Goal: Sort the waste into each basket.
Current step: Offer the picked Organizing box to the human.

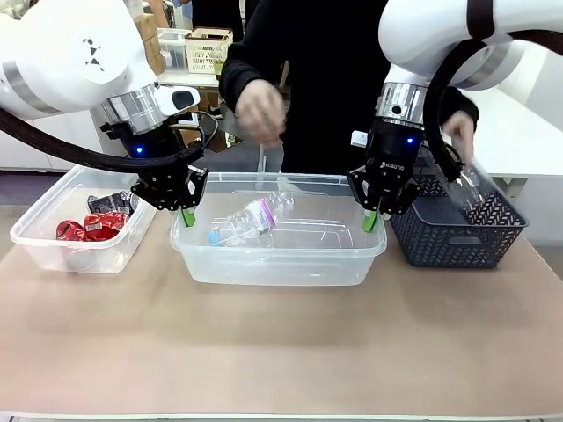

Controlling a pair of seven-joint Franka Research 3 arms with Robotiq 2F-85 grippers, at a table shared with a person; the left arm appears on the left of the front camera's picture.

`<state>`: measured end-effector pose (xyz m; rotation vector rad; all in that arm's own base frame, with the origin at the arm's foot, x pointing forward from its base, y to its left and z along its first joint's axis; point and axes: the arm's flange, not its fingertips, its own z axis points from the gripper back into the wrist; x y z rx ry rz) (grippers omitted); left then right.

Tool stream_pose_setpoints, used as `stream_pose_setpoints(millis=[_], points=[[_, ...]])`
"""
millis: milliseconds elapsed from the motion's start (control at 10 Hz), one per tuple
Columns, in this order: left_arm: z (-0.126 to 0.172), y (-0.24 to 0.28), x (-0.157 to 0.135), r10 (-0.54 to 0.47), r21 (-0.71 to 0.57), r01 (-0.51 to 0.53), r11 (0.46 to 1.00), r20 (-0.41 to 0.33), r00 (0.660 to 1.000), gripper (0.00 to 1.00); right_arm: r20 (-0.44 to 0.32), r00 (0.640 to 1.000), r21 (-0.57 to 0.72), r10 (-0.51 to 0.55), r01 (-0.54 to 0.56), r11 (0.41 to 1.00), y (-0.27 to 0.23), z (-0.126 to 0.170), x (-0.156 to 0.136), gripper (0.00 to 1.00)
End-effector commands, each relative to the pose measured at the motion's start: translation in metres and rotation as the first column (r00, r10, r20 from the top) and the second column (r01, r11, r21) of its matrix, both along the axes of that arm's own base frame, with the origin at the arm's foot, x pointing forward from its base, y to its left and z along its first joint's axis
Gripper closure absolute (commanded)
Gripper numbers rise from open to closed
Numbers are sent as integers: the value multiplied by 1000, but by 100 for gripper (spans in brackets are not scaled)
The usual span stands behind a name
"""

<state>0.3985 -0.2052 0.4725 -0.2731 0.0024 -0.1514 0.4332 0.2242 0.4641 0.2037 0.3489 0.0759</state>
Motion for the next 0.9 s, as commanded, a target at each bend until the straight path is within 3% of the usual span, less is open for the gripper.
stream_pose_setpoints(millis=[0, 800], points=[[2, 4, -3, 2, 14, -1, 1000, -4, 1000, 100, 9, 1000, 13, 20, -20, 1000, -3, 6, 0, 100], [2, 4, -3, 2, 14, -1, 1000, -4, 1000, 100, 9, 1000, 13, 20, -20, 1000, -3, 6, 0, 100]])
